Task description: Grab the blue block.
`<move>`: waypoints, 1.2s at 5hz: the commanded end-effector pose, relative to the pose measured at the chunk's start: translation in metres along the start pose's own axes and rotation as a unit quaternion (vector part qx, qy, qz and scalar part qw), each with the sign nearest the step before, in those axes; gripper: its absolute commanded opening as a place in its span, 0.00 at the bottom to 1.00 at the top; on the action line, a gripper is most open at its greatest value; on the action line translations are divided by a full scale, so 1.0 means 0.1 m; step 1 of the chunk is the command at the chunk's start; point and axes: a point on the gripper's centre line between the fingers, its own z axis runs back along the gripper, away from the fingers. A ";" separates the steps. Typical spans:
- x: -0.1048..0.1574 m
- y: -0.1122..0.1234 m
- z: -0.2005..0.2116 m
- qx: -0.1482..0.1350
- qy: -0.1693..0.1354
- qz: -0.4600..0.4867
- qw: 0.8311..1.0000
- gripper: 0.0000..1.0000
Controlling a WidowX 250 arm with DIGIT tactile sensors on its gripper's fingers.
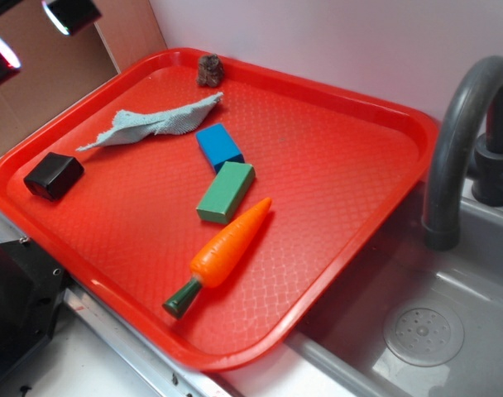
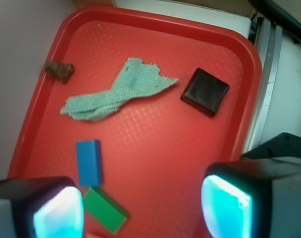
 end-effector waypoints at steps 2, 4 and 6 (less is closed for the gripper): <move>0.05 -0.45 -0.45 0.012 -0.013 0.025 1.000 1.00; -0.22 -0.53 -0.73 0.021 -0.025 0.016 0.999 1.00; -0.40 -0.55 -1.16 0.044 -0.053 -0.008 0.998 1.00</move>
